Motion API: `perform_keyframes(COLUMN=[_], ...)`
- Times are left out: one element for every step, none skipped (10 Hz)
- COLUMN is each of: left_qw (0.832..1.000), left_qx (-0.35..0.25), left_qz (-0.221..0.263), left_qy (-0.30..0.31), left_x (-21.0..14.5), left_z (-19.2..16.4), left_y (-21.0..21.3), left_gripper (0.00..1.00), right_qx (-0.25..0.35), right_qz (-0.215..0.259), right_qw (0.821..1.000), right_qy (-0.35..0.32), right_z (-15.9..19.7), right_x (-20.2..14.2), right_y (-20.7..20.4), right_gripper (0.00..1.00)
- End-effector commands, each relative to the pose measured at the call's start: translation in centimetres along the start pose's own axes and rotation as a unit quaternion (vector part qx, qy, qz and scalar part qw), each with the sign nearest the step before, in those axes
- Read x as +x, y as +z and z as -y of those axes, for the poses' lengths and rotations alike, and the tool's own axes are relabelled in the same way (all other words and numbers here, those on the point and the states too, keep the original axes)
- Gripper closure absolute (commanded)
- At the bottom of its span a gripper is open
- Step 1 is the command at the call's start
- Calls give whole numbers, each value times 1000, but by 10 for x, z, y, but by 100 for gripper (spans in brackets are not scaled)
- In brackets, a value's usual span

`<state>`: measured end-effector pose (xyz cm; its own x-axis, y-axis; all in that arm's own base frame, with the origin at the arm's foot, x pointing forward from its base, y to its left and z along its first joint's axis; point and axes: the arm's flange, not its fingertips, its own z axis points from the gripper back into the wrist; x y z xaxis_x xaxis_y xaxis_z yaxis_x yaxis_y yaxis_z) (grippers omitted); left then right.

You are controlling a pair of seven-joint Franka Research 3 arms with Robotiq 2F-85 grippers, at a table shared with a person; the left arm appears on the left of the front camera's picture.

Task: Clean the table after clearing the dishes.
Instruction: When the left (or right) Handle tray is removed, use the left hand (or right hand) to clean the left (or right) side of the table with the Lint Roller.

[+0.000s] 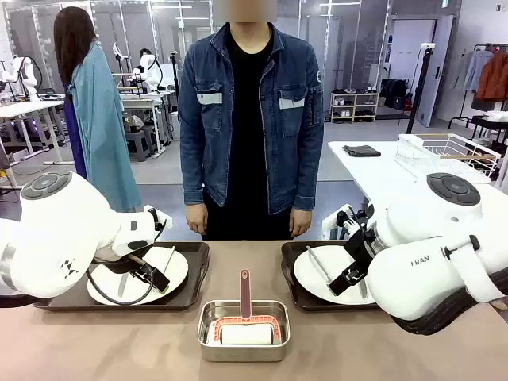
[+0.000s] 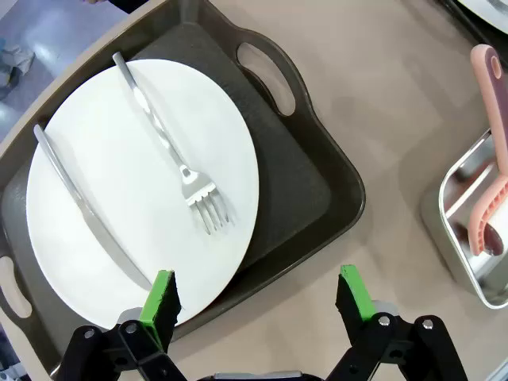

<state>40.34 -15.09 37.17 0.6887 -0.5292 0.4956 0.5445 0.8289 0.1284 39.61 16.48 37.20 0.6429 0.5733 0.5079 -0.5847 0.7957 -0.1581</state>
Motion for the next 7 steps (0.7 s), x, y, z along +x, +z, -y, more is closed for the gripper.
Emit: perform_keyframes(left_qw=[1000, 1000, 1000, 1000, 1000, 1000, 1000], left_qx=[0, 0, 0, 0, 0, 0, 0], left_qz=[0, 0, 0, 0, 0, 0, 0], left_qy=[0, 0, 0, 0, 0, 0, 0], left_x=[0, 0, 0, 0, 0, 0, 0], left_z=[0, 0, 0, 0, 0, 0, 0], left_y=[0, 0, 0, 0, 0, 0, 0], left_gripper=[0, 0, 0, 0, 0, 0, 0], right_qx=[0, 0, 0, 0, 0, 0, 0], right_qz=[0, 0, 0, 0, 0, 0, 0], right_qw=[1000, 1000, 1000, 1000, 1000, 1000, 1000], right_qy=[0, 0, 0, 0, 0, 0, 0], right_z=[0, 0, 0, 0, 0, 0, 0], right_x=[0, 0, 0, 0, 0, 0, 0], right_y=[0, 0, 0, 0, 0, 0, 0], right_gripper=[0, 0, 0, 0, 0, 0, 0])
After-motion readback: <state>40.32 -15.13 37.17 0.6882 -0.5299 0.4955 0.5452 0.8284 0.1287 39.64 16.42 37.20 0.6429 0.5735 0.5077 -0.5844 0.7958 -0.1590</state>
